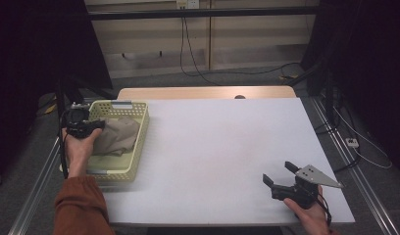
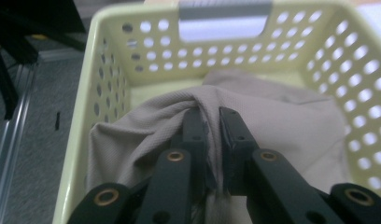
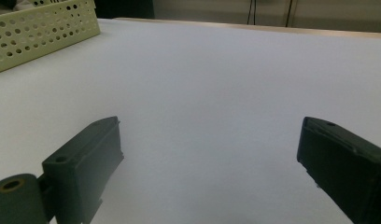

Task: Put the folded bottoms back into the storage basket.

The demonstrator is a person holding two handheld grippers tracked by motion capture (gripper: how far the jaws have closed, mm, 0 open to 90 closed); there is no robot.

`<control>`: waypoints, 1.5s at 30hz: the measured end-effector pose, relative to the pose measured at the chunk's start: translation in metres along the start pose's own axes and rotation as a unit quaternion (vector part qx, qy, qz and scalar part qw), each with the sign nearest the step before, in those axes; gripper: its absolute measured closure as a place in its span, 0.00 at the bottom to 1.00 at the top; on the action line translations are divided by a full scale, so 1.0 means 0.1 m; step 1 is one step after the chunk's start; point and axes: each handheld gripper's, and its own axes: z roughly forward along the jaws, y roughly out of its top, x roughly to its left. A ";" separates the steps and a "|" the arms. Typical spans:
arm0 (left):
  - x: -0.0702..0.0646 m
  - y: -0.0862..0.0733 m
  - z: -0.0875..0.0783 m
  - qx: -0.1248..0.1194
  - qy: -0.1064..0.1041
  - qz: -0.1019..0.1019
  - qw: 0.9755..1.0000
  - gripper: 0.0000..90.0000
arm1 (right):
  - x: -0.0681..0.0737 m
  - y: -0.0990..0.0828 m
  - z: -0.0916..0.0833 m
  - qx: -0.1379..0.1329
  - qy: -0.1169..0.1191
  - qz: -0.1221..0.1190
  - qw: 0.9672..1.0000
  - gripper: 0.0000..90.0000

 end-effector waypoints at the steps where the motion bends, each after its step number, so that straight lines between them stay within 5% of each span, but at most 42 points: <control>1: 0.00 -0.01 0.02 0.007 -0.002 0.000 1.000 0.92 | 0.00 0.00 0.00 0.000 0.000 0.000 1.000 0.07; 7: -0.02 -0.04 0.14 0.060 0.000 0.010 0.998 0.92 | 0.00 0.00 0.00 0.000 0.001 0.000 1.000 0.07; 12: -0.01 -0.04 0.12 0.056 0.001 0.021 0.998 0.91 | 0.00 0.00 0.00 0.000 0.001 0.001 1.000 0.07; 18: 0.03 -0.07 0.06 0.025 -0.011 -0.001 1.000 0.77 | 0.00 0.00 0.01 0.001 0.001 0.001 1.000 0.07; 25: -0.06 -0.10 -0.15 -0.016 -0.018 0.018 1.000 0.52 | 0.01 0.00 0.01 0.002 0.003 -0.001 1.000 0.07; 30: -0.22 -0.11 -0.30 -0.032 -0.036 0.047 0.998 0.47 | 0.01 0.00 0.01 0.002 0.002 0.001 1.000 0.07; 32: -0.28 -0.12 -0.31 -0.034 -0.058 0.060 0.996 0.51 | 0.01 0.00 0.01 0.002 0.002 0.001 1.000 0.07; 34: -0.34 -0.15 -0.27 -0.027 -0.091 0.076 0.993 0.70 | 0.01 0.00 0.01 0.002 0.002 -0.001 1.000 0.07; 36: -0.37 -0.16 -0.16 0.006 -0.117 0.079 0.990 0.79 | 0.01 0.00 0.01 0.002 0.003 -0.001 1.000 0.07; 40: -0.42 -0.14 0.01 0.049 -0.099 0.102 0.989 0.99 | 0.01 0.00 0.01 0.002 0.003 -0.001 1.000 0.07; 43: -0.44 -0.13 0.16 0.106 -0.088 0.111 0.984 1.00 | 0.00 0.00 0.01 0.001 0.002 0.001 1.000 0.07; 45: -0.46 -0.14 0.23 0.115 -0.066 0.121 0.984 1.00 | 0.00 0.00 0.01 0.002 0.003 0.000 1.000 0.07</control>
